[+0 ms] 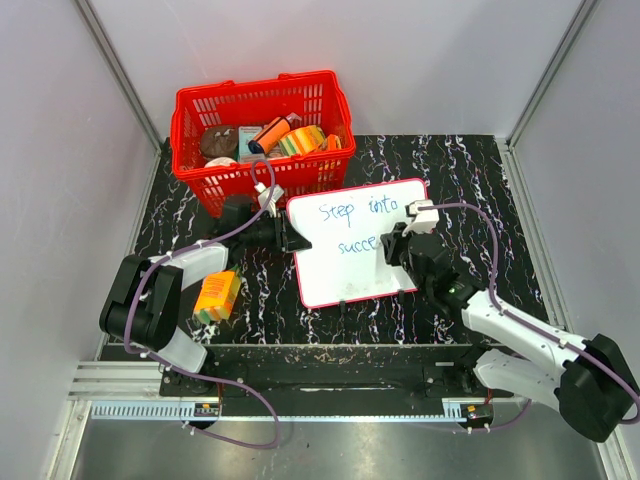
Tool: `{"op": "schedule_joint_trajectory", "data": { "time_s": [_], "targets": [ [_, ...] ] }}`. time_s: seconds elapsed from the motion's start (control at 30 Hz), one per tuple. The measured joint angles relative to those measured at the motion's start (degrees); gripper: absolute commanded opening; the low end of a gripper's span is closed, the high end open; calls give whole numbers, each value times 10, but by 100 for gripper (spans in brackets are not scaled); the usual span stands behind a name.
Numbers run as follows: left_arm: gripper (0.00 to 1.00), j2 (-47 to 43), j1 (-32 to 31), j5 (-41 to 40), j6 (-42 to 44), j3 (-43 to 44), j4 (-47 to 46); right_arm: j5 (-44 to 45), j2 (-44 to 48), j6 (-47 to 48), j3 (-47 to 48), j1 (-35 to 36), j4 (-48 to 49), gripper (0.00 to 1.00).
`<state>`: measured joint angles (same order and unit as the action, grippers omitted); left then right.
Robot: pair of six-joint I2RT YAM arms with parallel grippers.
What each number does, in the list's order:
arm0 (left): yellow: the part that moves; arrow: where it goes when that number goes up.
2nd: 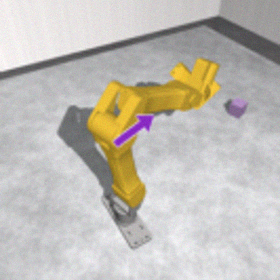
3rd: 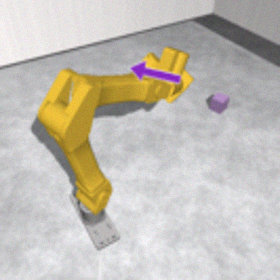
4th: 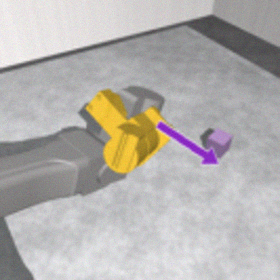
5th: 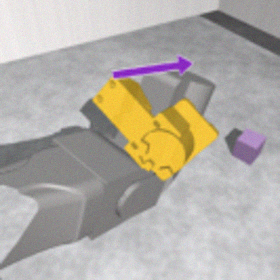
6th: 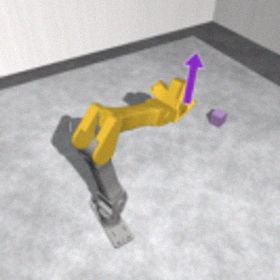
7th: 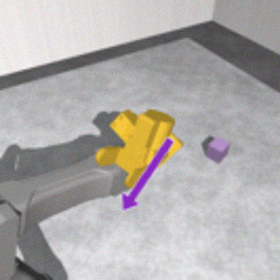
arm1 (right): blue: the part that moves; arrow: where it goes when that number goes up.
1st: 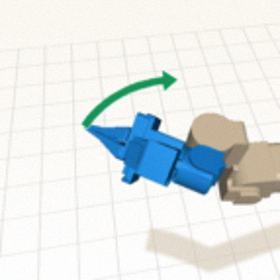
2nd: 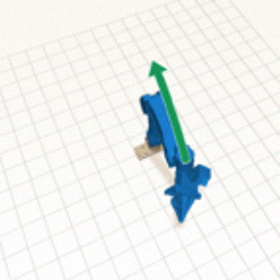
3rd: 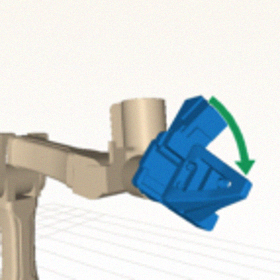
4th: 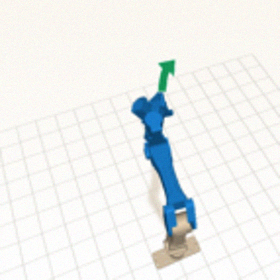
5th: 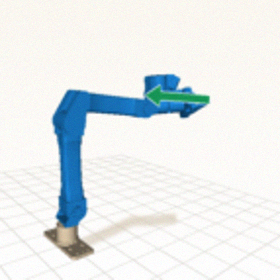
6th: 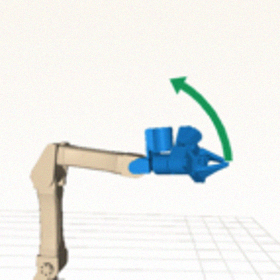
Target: Write a sentence on the whiteboard
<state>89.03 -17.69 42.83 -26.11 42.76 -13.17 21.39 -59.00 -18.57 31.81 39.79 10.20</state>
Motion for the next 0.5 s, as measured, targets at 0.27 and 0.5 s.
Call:
{"op": "schedule_joint_trajectory", "data": {
  "time_s": [0.27, 0.5],
  "targets": [
    [0, 0, 0, 0, 0, 0, 0, 12, 7, -1, -2, 0, -11, 0],
    [0, 0, 0, 0, 0, 0, 0, 18, 11, 3, 2, 0, -19, 0]
  ]
}}
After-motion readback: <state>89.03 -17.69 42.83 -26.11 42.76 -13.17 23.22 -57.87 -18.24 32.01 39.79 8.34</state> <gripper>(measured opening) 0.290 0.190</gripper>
